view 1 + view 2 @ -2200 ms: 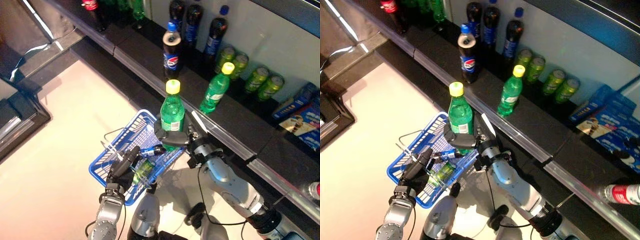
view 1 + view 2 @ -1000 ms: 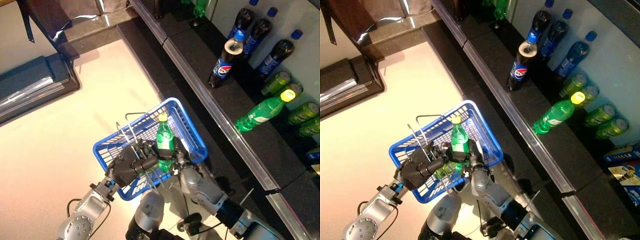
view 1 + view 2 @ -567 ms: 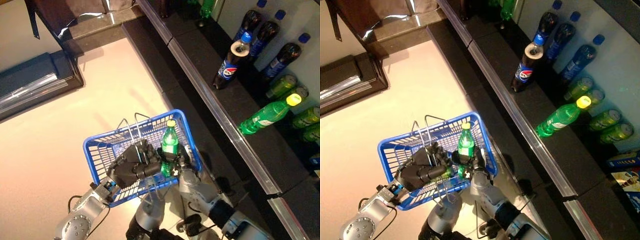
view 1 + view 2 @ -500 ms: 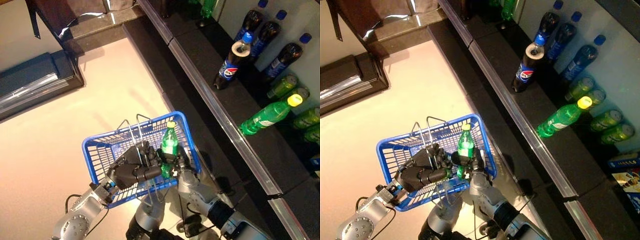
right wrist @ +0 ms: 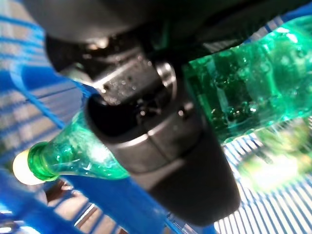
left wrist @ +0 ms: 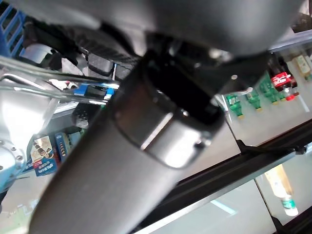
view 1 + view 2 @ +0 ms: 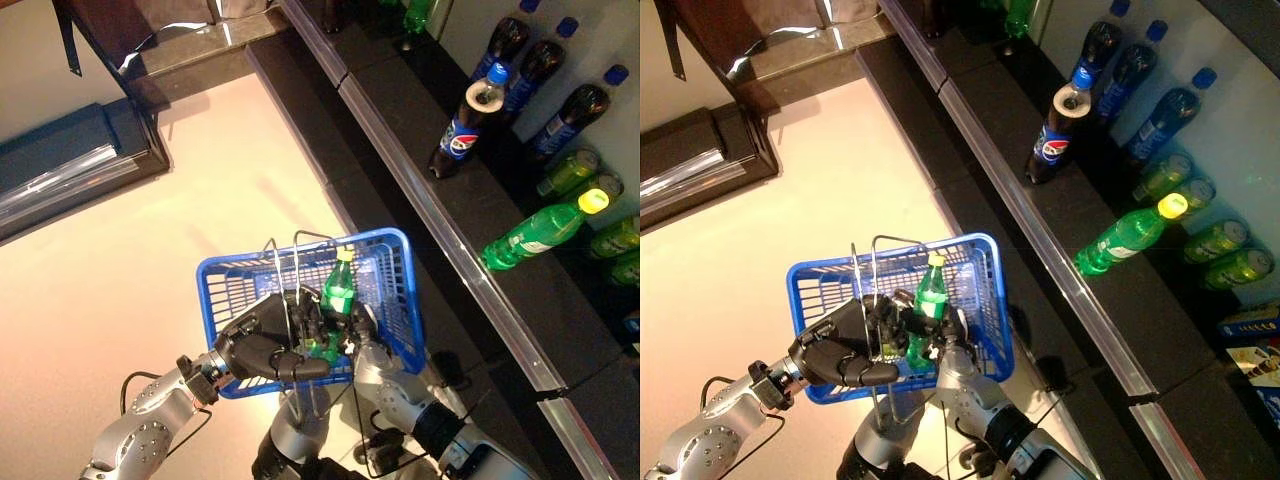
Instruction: Pick up the drink and place into the basket.
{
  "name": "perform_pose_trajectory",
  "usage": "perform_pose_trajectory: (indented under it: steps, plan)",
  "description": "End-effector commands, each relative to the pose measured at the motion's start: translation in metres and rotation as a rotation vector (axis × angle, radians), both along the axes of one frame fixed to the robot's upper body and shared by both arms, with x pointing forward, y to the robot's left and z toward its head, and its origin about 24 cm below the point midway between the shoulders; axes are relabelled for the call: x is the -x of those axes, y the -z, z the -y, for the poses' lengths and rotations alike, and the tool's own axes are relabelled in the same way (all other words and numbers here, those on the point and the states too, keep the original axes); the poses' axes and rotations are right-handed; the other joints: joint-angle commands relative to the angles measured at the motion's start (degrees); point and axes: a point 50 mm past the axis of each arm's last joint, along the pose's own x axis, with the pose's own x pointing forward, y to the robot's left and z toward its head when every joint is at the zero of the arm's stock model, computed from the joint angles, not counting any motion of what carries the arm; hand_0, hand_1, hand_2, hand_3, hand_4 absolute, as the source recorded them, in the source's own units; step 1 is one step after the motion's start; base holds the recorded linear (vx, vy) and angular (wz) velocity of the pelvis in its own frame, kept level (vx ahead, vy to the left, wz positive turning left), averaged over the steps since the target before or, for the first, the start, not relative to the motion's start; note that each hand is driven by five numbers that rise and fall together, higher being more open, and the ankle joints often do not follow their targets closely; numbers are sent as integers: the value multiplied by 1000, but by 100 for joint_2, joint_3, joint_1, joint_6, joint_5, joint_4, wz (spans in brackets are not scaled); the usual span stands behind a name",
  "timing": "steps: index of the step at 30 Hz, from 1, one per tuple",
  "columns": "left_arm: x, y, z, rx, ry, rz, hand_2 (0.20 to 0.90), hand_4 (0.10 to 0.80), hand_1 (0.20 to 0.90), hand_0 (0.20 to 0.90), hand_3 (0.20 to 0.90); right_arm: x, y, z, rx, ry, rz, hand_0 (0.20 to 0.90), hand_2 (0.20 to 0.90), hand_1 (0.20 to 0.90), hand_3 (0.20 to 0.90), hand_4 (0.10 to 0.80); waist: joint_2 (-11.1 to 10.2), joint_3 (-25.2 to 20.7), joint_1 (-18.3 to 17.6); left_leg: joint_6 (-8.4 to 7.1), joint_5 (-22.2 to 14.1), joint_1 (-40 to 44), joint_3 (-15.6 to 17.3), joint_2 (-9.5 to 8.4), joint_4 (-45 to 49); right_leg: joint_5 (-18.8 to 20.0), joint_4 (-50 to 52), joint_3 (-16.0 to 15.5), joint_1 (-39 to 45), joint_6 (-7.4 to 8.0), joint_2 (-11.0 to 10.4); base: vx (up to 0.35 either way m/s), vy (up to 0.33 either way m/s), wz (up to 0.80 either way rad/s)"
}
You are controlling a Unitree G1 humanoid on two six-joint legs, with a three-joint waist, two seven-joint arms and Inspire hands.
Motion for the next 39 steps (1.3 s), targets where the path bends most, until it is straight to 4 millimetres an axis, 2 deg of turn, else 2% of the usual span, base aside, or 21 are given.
perform_pose_trajectory:
  steps: [1, 8, 14, 21, 28, 29, 30, 31, 32, 37, 39]
  plan:
    - [36, -130, 52, 350, 477, 795, 300, 100, 300, 300, 200, -4, -56, -61, -266, -113, 184, 300, 300, 300, 200, 100, 40, -713, -44, 73, 253, -798, -35, -498, 514, 122, -536, -145, 778, -218, 630, 38, -1, 14]
    - [37, -130, 52, 330, 502, 806, 300, 100, 300, 300, 200, -13, -45, -50, -359, -5, 71, 300, 300, 300, 200, 100, -3, -704, 10, 92, 219, -791, -31, -478, 552, 90, -418, -198, 761, -227, 603, 55, -6, 7]
    - [37, -132, 53, 327, 510, 800, 300, 100, 300, 300, 200, -20, -29, -35, -470, 158, -42, 300, 300, 300, 200, 100, 18, -656, 39, 121, 188, -798, -17, -463, 582, 68, -316, -233, 743, -228, 578, 33, -8, 1]
    - [36, -131, 53, 316, 526, 800, 300, 100, 300, 300, 200, -30, -23, -25, -625, 239, -133, 300, 300, 300, 200, 100, 114, -566, 27, 144, 175, -816, 4, -472, 619, 61, -230, -225, 695, -223, 533, 0, 0, 0]
    - [37, -133, 51, 319, 532, 800, 300, 100, 300, 300, 200, -39, -28, -19, -681, 252, -142, 314, 314, 314, 216, 116, 138, -501, 44, 180, 154, -838, 14, -491, 634, 77, -170, -269, 632, -195, 475, 10, 10, 5]
    - [37, -133, 51, 318, 533, 802, 300, 100, 300, 300, 200, -40, -29, -19, -684, 242, -144, 366, 366, 366, 277, 177, 133, -489, 49, 192, 151, -832, 9, -493, 623, 86, -161, -279, 616, -189, 468, 4, -2, 10]
    - [37, -133, 50, 319, 534, 802, 300, 100, 300, 300, 200, -42, -29, -19, -683, 235, -147, 552, 552, 552, 494, 394, 129, -483, 56, 196, 151, -835, 8, -495, 621, 93, -162, -283, 610, -183, 463, 7, 0, 7]
    - [37, -134, 50, 319, 532, 801, 300, 100, 300, 300, 200, -42, -28, -18, -672, 236, -155, 589, 589, 589, 538, 438, 127, -482, 59, 200, 150, -834, 11, -494, 622, 100, -159, -286, 604, -177, 456, 0, 0, 0]
    - [36, -134, 49, 317, 529, 802, 300, 100, 300, 300, 200, -44, -28, -17, -660, 236, -165, 900, 900, 900, 900, 800, 120, -476, 67, 205, 152, -835, 15, -494, 616, 107, -157, -290, 595, -171, 449, 0, 0, 0]
    - [34, -135, 50, 304, 504, 804, 300, 100, 300, 300, 200, -44, -24, -17, -651, 211, -186, 900, 900, 900, 900, 800, 112, -429, 83, 247, 159, -830, 8, -475, 584, 146, -144, -276, 561, -134, 435, 6, -8, 0]
    - [28, -139, 61, 285, 470, 784, 300, 100, 300, 300, 200, -42, -23, -28, -679, 191, -191, 900, 900, 900, 900, 800, 51, -432, 84, 274, 143, -795, 24, -426, 598, 120, -106, -205, 588, -157, 449, 81, -71, 0]
